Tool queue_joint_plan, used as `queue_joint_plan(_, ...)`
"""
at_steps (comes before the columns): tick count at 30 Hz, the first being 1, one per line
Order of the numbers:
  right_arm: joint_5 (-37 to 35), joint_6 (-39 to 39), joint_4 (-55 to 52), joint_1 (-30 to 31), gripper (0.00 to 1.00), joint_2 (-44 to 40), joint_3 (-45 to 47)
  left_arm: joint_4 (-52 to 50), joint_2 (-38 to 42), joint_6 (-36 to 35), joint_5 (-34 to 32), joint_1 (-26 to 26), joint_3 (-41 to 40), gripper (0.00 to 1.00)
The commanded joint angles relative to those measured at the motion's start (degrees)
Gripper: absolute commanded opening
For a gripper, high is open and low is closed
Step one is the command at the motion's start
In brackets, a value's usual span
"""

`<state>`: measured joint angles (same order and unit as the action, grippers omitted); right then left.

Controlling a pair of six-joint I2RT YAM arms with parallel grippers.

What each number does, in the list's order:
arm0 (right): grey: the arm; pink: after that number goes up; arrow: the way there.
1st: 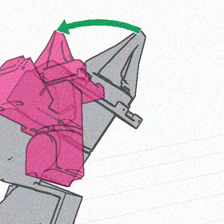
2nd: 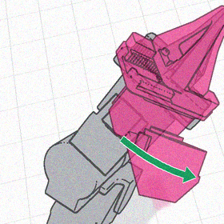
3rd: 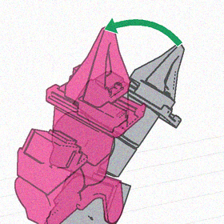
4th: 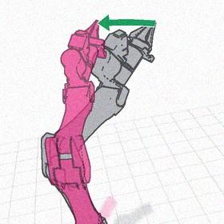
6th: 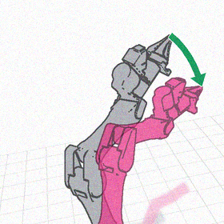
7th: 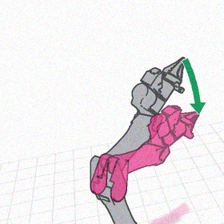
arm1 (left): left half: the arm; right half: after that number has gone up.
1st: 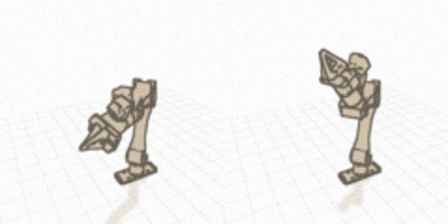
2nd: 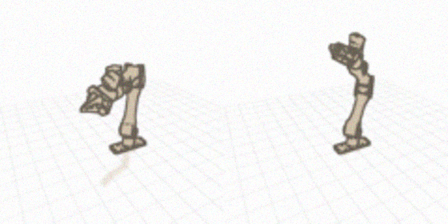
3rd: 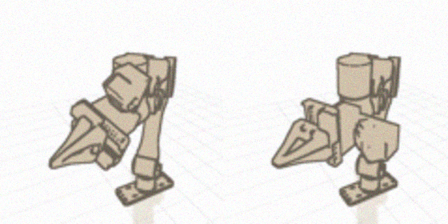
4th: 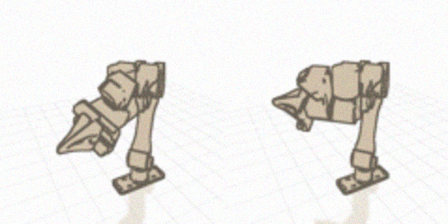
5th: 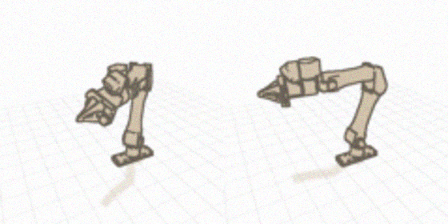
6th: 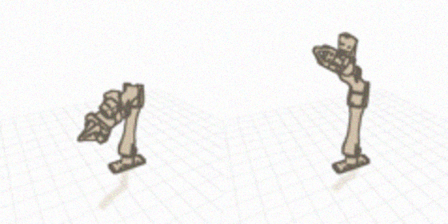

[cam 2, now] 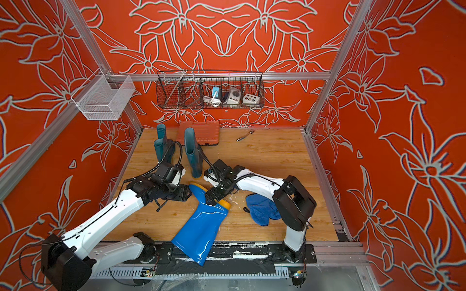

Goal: Wipe the rubber boots with a cloth
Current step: Move the rubber boot to the center of the board.

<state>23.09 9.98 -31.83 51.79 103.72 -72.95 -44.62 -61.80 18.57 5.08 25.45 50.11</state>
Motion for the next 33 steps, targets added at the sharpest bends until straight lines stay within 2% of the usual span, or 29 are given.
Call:
queue_joint_plan(1, 0.81, -3.73, -4.64, 1.91, 0.82, 2.87, -1.81, 0.32, 1.92, 0.68, 0.43, -1.32, -0.29, 0.62)
queue_joint_plan(4, -1.79, -1.19, -4.40, 1.78, 0.63, 2.70, 0.66, 0.32, 2.69, 0.45, 0.89, -2.37, -0.79, 0.62)
queue_joint_plan(10, -7.48, 5.17, -2.69, -2.41, 0.29, -5.78, 10.24, 1.35, 2.44, 0.06, 1.98, -3.74, -1.24, 0.62)
queue_joint_plan(13, -8.04, 10.41, -0.35, -8.90, 0.20, -10.12, 16.10, 2.21, 1.74, -0.03, 2.76, -4.09, -1.07, 0.62)
queue_joint_plan(16, -8.34, 13.60, 0.51, -15.37, 0.17, -13.48, 19.59, 2.35, 1.26, -0.26, 3.51, -4.18, -0.88, 0.62)
queue_joint_plan(18, -11.00, 14.48, -0.36, -17.16, 0.17, -15.73, 19.73, 2.13, 1.24, -0.45, 3.71, -4.27, -1.00, 0.62)
queue_joint_plan(20, -12.42, 15.88, -0.47, -18.01, 0.21, -17.61, 19.71, 2.23, 1.48, -0.33, 3.75, -4.36, -1.36, 0.62)
queue_joint_plan(21, -12.54, 16.72, -0.43, -18.12, 0.30, -18.36, 19.61, 2.41, 1.59, -0.23, 3.98, -4.36, -1.61, 0.62)
queue_joint_plan(23, -11.23, 17.96, -0.24, -18.13, 0.66, -20.03, 19.51, 2.77, 1.75, 0.36, 4.77, -4.45, -1.92, 0.62)
queue_joint_plan(25, -12.42, 18.65, -2.73, -18.13, 0.93, -22.47, 19.04, 3.62, 2.07, 1.50, 6.48, -4.62, -2.50, 0.62)
queue_joint_plan(26, -14.66, 18.67, -4.79, -18.13, 0.99, -23.79, 18.77, 4.06, 2.25, 2.12, 7.49, -4.71, -2.81, 0.62)
queue_joint_plan(29, -23.70, 18.93, -11.59, -19.58, 0.99, -29.33, 19.54, 5.69, 3.08, 4.55, 11.09, -4.97, -4.30, 0.63)
queue_joint_plan(33, -24.54, 20.17, -18.55, -27.14, 0.99, -35.33, 24.12, 8.95, 4.01, 7.70, 15.80, -5.12, -7.58, 0.63)
